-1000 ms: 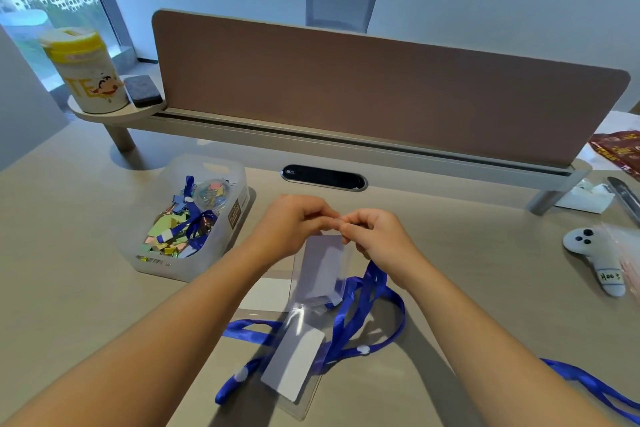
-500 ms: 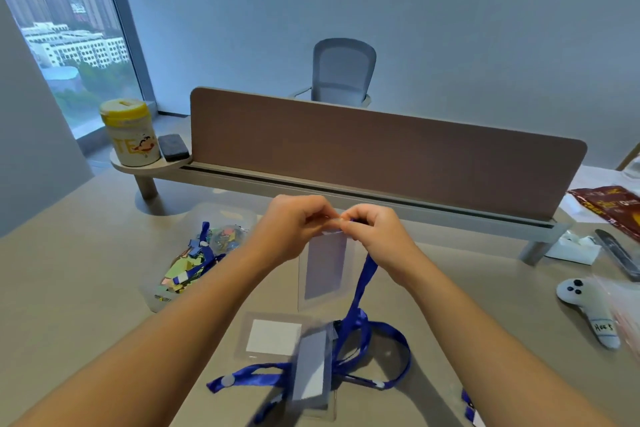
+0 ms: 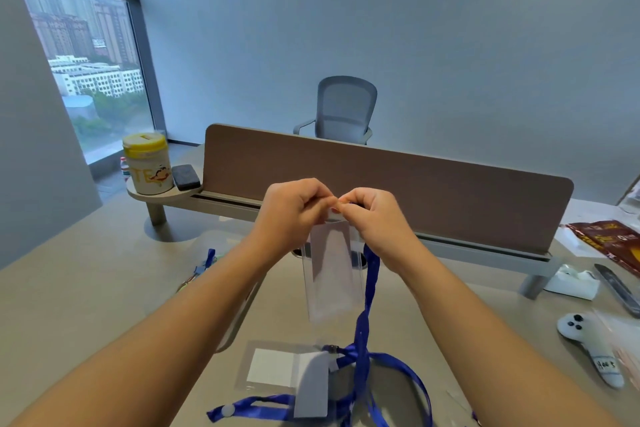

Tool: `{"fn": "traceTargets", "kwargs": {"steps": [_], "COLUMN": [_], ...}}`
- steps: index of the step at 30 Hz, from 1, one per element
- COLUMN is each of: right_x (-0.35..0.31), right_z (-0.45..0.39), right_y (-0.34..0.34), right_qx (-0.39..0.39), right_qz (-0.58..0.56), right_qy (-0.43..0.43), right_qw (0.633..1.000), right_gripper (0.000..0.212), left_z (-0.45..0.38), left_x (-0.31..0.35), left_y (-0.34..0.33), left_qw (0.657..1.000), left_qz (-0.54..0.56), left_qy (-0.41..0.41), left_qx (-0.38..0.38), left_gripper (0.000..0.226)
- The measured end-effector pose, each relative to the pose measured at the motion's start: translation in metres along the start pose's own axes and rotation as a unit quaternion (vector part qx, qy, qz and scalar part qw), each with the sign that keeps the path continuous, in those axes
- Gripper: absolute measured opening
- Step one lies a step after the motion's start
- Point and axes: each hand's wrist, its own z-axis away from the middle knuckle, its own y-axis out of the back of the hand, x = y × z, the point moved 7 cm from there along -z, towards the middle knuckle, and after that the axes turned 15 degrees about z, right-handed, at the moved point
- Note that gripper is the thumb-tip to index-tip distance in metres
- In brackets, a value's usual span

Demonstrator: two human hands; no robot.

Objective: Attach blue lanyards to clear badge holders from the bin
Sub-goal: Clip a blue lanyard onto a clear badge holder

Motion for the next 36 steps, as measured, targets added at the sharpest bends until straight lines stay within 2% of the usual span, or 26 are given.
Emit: {"fn": "traceTargets", "kwargs": {"steps": [5, 9, 13, 15, 17, 20, 24, 28, 30, 36], "right_x": [0.005, 0.015, 0.026, 0.029, 0.031, 0.037, 0.048, 0.055, 0.06, 0.089], "right_z": [0.004, 0.006, 0.003, 0.002, 0.001, 0.001, 0.003, 0.003, 0.003, 0.015], "right_y": [-0.006, -0.01, -0.01, -0.01, -0.01, -0.012, -0.012, -0.013, -0.016, -0.013], "right_qx": [0.011, -0.036, -0.062, -0.067, -0.072, -0.091, -0.121, -0.128, -0.116, -0.031], "right_qz": [0.017, -0.035, -0.087, -0.119, -0.145, -0.172, -0.117, 0.03, 0.083, 0.054], "right_qy": [-0.009, -0.055, -0.114, -0.14, -0.165, -0.21, -0.245, -0.216, -0.197, -0.161], "right_qw": [1.0, 0.997, 0.988, 0.981, 0.973, 0.958, 0.955, 0.968, 0.97, 0.985], "right_gripper": [0.018, 0.024, 0.024, 0.025, 0.026, 0.022, 0.026, 0.03, 0.029, 0.023], "left_z": [0.005, 0.009, 0.018, 0.02, 0.021, 0.025, 0.029, 0.034, 0.035, 0.054], "left_x": [-0.008, -0.017, -0.025, -0.029, -0.035, -0.034, -0.026, -0.025, -0.028, -0.065], "left_y": [0.0, -0.003, -0.01, -0.009, -0.005, -0.003, -0.013, -0.022, -0.026, -0.037], "left_qw": [0.999, 0.994, 0.987, 0.987, 0.987, 0.994, 0.992, 0.979, 0.98, 0.99], "left_qz": [0.022, 0.065, 0.081, 0.082, 0.083, 0.012, -0.117, -0.187, -0.183, -0.125], "left_qy": [0.044, 0.09, 0.13, 0.135, 0.137, 0.081, -0.038, -0.083, -0.07, 0.059], "left_qx": [0.007, -0.022, -0.048, -0.016, 0.035, 0.068, 0.01, -0.016, -0.028, -0.028], "left_gripper": [0.012, 0.011, 0.032, 0.036, 0.025, 0.013, 0.022, 0.02, 0.022, 0.014]}}
